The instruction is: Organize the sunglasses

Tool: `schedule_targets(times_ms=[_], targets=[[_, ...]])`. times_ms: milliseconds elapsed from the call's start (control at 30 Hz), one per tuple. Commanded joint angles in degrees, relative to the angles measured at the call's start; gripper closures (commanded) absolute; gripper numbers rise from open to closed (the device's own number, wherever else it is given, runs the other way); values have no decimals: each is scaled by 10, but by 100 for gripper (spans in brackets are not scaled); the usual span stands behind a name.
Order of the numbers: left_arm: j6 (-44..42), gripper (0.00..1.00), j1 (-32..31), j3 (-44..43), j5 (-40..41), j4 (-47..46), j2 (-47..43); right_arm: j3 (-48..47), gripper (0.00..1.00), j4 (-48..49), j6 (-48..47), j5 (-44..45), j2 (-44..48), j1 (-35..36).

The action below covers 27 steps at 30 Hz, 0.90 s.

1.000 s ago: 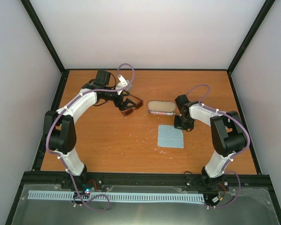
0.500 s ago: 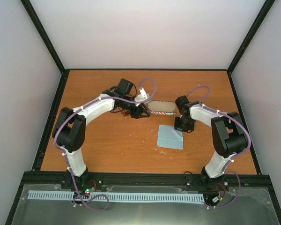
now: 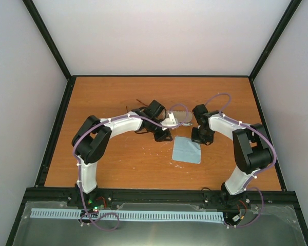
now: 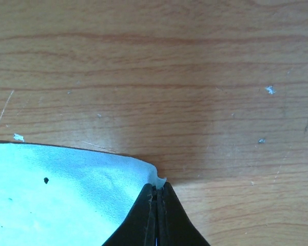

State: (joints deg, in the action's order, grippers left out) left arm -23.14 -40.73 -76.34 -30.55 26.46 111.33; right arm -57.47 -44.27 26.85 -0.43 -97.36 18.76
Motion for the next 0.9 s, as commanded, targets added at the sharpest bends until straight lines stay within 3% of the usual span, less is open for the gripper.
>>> schedule_targets(times_ms=[0,267,867], targets=[[28,68,-9,-32,34,-30,23,-3,97,8,7,9,5,-4],[37,71,-15,-82,41,-25,76,5,97,17,9,0,5,-8],[38,69,-46,-92,86,-47,124,36,97,42,12,-16,21,-18]])
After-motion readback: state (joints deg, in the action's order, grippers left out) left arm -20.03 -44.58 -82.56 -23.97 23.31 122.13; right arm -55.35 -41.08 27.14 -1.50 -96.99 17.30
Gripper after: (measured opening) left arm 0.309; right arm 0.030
